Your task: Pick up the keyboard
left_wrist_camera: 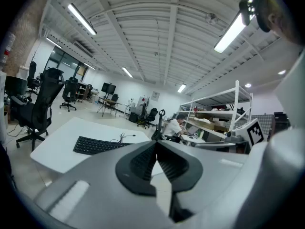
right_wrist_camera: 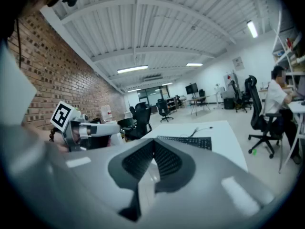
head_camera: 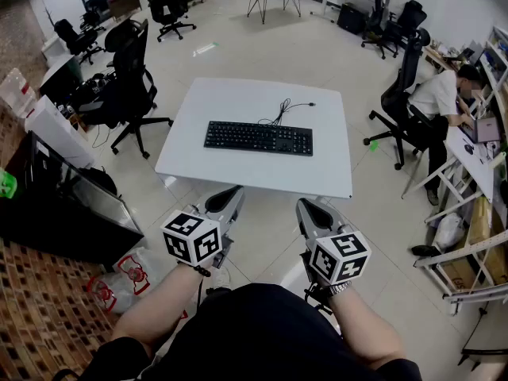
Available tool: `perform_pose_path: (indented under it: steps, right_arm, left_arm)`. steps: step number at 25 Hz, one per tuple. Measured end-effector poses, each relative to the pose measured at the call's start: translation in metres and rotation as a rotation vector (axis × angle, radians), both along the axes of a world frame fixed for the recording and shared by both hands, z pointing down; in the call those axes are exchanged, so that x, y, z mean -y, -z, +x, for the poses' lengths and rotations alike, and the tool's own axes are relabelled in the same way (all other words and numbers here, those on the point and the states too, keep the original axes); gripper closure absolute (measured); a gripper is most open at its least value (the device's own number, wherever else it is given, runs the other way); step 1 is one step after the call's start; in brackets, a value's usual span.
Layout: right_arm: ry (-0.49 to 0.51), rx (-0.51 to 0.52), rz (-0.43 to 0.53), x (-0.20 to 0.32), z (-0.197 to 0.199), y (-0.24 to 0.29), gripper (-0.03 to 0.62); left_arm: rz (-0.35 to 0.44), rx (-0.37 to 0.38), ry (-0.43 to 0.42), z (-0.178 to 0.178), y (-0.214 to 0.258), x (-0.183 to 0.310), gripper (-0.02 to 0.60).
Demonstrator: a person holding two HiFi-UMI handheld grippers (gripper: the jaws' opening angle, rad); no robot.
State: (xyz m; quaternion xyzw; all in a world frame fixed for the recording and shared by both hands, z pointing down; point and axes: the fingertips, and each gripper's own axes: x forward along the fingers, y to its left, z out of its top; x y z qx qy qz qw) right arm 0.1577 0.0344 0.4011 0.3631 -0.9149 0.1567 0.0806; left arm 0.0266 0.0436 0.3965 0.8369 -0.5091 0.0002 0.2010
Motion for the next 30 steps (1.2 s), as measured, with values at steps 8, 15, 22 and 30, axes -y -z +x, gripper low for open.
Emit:
perform_pose_path:
  steps: [8, 15, 22, 30]
  right_arm:
    - [0.02, 0.004, -0.007, 0.002, 0.007, -0.003, 0.591]
    - [0.02, -0.01, -0.014, 0.024, -0.002, -0.011, 0.591]
    - [-0.008, -0.031, -0.042, 0.073, -0.026, -0.023, 0.591]
    - [-0.061, -0.052, -0.097, 0.14, -0.074, -0.038, 0.591]
  left_arm:
    - [-0.017, -0.003, 0.026, -0.022, 0.0, 0.025, 0.542]
    - [-0.077, 0.027, 0.08, -0.077, -0.021, 0.084, 0.487]
    - [-0.235, 0.022, 0.151, -0.15, -0.078, 0.164, 0.436]
    - [-0.423, -0.032, 0.123, -0.223, -0.156, 0.254, 0.417]
